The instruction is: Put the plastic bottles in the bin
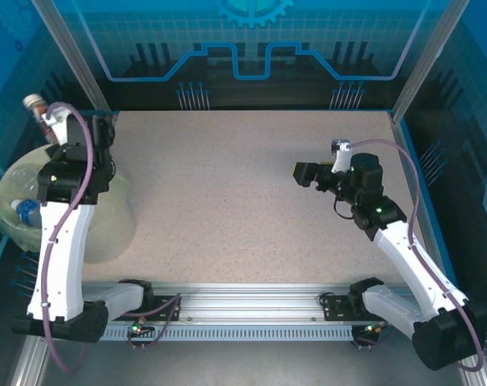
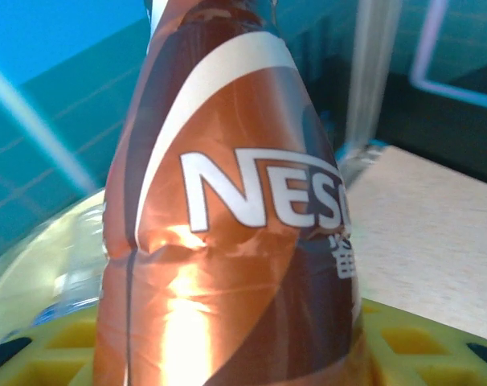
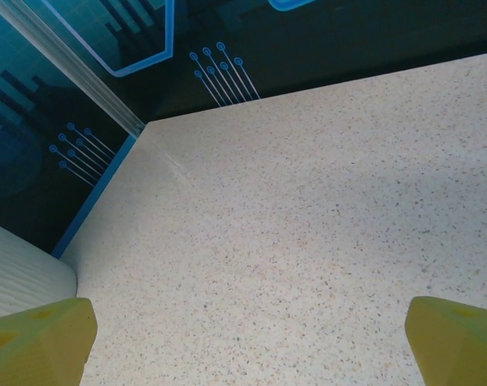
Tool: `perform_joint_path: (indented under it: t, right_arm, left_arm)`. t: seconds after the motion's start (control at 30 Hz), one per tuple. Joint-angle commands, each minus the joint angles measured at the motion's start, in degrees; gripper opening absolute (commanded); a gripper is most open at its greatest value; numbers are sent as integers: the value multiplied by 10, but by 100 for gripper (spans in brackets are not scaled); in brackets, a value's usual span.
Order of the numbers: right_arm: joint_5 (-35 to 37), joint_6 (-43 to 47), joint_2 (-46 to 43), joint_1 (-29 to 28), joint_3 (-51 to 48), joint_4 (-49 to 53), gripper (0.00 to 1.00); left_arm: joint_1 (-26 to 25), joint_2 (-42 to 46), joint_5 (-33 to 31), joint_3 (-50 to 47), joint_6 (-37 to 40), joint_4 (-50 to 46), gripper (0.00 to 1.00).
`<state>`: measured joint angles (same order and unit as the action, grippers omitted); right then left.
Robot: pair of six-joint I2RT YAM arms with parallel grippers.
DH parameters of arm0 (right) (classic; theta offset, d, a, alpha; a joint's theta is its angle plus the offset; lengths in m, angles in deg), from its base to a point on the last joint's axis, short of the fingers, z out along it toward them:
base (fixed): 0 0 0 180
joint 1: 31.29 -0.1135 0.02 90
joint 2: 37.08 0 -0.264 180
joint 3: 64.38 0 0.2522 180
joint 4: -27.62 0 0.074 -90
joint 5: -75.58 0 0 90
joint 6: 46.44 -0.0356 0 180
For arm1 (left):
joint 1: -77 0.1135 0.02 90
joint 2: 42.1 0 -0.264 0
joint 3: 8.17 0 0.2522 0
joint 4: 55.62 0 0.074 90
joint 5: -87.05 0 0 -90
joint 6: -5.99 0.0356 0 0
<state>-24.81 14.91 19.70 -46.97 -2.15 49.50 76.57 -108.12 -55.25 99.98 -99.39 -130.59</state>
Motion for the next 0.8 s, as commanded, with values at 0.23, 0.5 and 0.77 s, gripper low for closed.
perform_joint_path:
  t: [0.23, 0.5, 0.77]
  right_arm:
    - [-26, 2, 55, -16, 93, -1, 100]
    - [-12, -1, 83, -51, 117, 10, 100]
    - [9, 13, 88, -70, 132, 28, 100]
  left_arm:
    - [185, 37, 84, -70, -27, -35, 52]
    - [208, 24, 268, -98, -29, 15, 52]
    - [208, 15, 250, -92, -54, -13, 77]
